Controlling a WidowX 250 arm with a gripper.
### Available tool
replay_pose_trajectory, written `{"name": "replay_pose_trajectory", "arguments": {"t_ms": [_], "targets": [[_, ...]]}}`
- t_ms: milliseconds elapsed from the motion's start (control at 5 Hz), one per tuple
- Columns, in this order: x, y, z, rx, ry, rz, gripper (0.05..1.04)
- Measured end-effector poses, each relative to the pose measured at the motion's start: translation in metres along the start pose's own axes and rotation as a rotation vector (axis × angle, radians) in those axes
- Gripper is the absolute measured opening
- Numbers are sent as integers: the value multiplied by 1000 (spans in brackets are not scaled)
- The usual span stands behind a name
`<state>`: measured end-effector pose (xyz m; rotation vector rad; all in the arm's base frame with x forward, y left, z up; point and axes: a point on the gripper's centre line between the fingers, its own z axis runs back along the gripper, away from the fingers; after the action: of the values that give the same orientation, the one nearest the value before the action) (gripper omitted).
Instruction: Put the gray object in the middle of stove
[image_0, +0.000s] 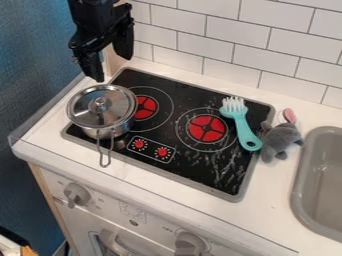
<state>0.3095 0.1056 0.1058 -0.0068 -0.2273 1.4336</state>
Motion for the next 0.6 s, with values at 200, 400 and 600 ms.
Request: {"name": "replay_pose_trajectory", "arguments": {"t_ms": [200,400,600], "targets": [[-3,3,-10,30,16,-4,1000],[-22,-3,-9,27,37,-111,1000],[-47,-10,-6,26,58,-237,1000]]}}
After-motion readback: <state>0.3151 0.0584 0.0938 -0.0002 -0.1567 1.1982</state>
